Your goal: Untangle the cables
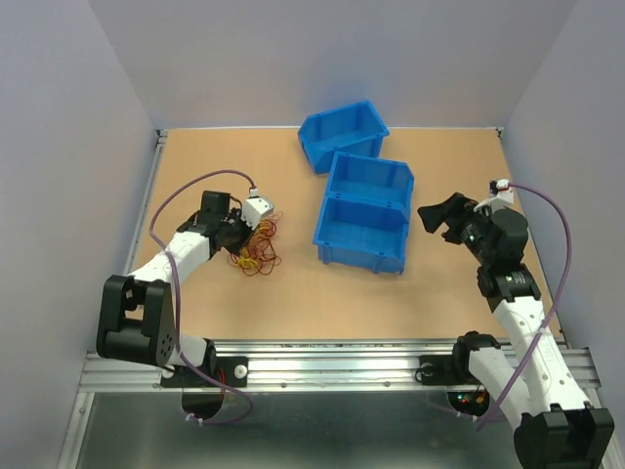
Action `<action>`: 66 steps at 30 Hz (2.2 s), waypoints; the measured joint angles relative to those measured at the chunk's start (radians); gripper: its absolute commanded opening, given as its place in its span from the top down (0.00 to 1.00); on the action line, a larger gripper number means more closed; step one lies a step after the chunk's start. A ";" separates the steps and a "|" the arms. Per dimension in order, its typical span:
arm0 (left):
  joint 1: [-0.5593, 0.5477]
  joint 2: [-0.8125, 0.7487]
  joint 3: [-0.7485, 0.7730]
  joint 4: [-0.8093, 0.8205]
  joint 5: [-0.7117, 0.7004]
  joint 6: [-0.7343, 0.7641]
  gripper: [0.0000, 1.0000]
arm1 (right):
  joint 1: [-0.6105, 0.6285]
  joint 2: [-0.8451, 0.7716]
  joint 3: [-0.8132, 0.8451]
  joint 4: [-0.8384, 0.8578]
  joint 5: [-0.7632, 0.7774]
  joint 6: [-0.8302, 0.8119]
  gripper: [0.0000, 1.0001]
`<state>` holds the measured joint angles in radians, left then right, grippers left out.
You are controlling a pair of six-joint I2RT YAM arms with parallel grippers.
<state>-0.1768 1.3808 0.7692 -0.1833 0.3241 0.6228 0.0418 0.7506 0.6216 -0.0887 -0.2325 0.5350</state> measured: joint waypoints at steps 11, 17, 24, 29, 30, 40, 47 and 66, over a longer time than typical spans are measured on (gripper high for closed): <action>-0.005 -0.039 0.185 -0.102 0.130 -0.033 1.00 | 0.095 0.023 0.036 0.013 -0.143 -0.076 0.11; -0.005 -0.059 0.343 -0.067 0.201 -0.055 1.00 | 0.386 0.247 0.251 -0.019 0.060 -0.135 0.11; -0.005 -0.048 0.417 -0.029 0.314 -0.098 1.00 | 0.670 0.509 0.457 -0.001 0.177 -0.236 0.17; -0.005 -0.053 0.414 -0.039 0.384 -0.117 1.00 | 0.728 0.655 0.484 0.087 0.190 -0.281 0.16; -0.005 -0.057 0.410 -0.037 0.392 -0.119 1.00 | 0.743 0.689 0.485 0.109 0.200 -0.291 0.16; -0.005 -0.198 0.342 -0.177 0.561 -0.022 1.00 | 0.799 0.753 0.472 0.341 0.296 -0.330 0.34; -0.005 -0.203 0.342 -0.358 0.641 0.122 1.00 | 0.805 0.758 0.472 0.359 0.369 -0.338 0.99; 0.021 -0.344 0.255 -0.127 0.431 -0.112 1.00 | 0.811 0.731 0.396 0.408 0.279 -0.337 0.14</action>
<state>-0.1555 1.0363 1.0245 -0.3103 0.7547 0.5106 0.8528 1.4811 1.0172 0.3191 0.0463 0.1978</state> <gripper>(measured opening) 0.026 0.858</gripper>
